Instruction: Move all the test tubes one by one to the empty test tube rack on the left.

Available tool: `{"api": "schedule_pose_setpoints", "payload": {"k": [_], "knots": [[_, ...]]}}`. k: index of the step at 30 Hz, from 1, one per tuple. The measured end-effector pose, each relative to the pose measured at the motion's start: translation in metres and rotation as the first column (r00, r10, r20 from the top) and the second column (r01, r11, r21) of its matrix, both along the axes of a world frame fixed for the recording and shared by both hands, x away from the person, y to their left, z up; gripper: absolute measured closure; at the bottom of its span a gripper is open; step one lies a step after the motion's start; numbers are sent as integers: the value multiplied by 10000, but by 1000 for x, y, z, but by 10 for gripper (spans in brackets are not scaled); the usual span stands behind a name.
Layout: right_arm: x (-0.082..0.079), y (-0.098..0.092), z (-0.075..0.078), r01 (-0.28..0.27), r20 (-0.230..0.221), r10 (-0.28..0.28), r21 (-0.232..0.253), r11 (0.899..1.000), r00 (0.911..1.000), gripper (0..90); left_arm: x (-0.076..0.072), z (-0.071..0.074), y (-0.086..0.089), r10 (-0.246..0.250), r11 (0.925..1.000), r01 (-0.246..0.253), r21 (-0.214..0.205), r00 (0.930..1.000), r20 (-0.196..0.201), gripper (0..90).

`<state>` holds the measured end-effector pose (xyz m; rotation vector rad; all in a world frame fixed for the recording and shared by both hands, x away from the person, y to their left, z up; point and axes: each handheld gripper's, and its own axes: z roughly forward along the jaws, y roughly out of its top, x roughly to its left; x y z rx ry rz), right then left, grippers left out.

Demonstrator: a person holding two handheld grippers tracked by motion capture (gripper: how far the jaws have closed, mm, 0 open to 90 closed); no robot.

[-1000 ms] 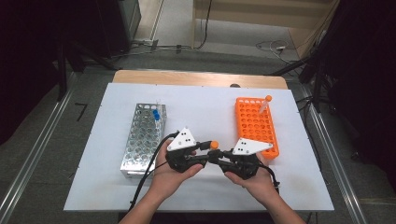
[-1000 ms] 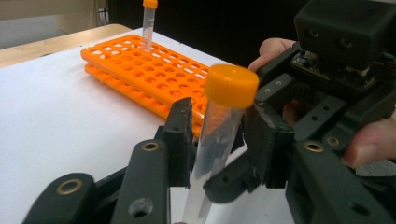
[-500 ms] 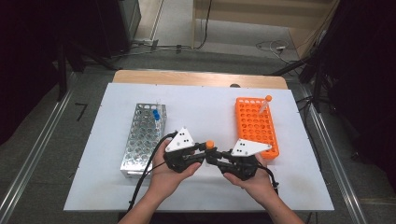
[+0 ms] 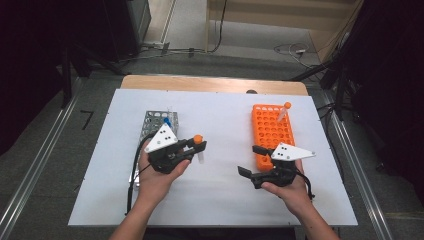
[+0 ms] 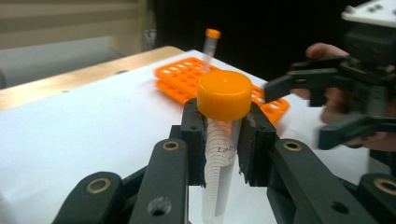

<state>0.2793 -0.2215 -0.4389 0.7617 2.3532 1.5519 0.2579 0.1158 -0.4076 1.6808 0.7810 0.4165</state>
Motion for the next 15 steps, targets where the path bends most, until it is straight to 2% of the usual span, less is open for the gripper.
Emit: {"api": "schedule_pose_setpoints", "payload": {"k": [3,6,10,15], "knots": [[0,-13,1,44,-27,-44,91,9999,10000,4,1,2,14,398,9991,-397,-140,9992,63,748],[-2,-25,1,220,-4,-220,86,9997,9998,0,2,4,28,846,9961,-843,-250,9963,124,748],[-4,-38,0,345,7,-345,128,9993,9994,0,5,4,46,1468,9887,-1462,-346,9890,165,748],[-7,-50,0,492,28,-493,72,9988,9988,0,10,1,59,2166,9757,-2157,-375,9760,229,749]]}}
